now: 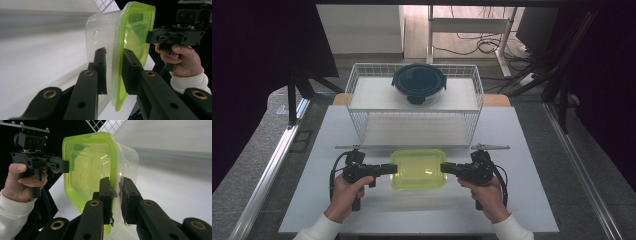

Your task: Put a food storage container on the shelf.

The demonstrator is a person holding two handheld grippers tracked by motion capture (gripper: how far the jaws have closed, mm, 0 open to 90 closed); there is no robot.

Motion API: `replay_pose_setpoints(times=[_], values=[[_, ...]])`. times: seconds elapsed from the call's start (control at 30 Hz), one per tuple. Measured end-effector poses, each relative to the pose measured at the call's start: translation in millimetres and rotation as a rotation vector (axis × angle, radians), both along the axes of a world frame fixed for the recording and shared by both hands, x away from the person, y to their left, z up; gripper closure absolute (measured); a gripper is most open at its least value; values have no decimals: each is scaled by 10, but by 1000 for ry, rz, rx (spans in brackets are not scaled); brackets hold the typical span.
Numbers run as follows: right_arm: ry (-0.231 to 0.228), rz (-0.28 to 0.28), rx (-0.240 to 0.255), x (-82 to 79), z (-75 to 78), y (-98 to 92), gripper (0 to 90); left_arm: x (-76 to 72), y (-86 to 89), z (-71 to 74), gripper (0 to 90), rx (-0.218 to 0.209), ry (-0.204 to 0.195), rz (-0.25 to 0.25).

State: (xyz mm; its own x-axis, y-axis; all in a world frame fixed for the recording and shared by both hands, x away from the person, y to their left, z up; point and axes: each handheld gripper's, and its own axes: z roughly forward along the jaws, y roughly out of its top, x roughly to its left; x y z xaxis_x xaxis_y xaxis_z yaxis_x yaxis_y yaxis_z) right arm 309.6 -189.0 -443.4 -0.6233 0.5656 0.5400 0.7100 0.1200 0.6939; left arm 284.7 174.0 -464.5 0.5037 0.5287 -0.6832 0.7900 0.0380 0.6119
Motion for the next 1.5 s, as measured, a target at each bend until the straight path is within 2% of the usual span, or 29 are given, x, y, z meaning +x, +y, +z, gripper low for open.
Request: replay_pose_setpoints(times=[0.13, 0.27, 0.77, 1.17, 1.5], values=[[-15, 6, 0, 46, 45, 41, 796, 25, 45, 64, 759, -2, -3, 2], [-29, 12, 9, 73, 117, 81, 797, 29, 85, 174, 759, 5, -24, 9], [-106, 25, 21, 149, 509, 146, 797, 73, 145, 579, 759, 10, -96, 16], [-144, 26, 17, 201, 696, 163, 797, 137, 155, 745, 760, 8, -120, 20], [-182, 24, 11, 278, 947, 190, 797, 235, 175, 977, 761, 9, -160, 23]])
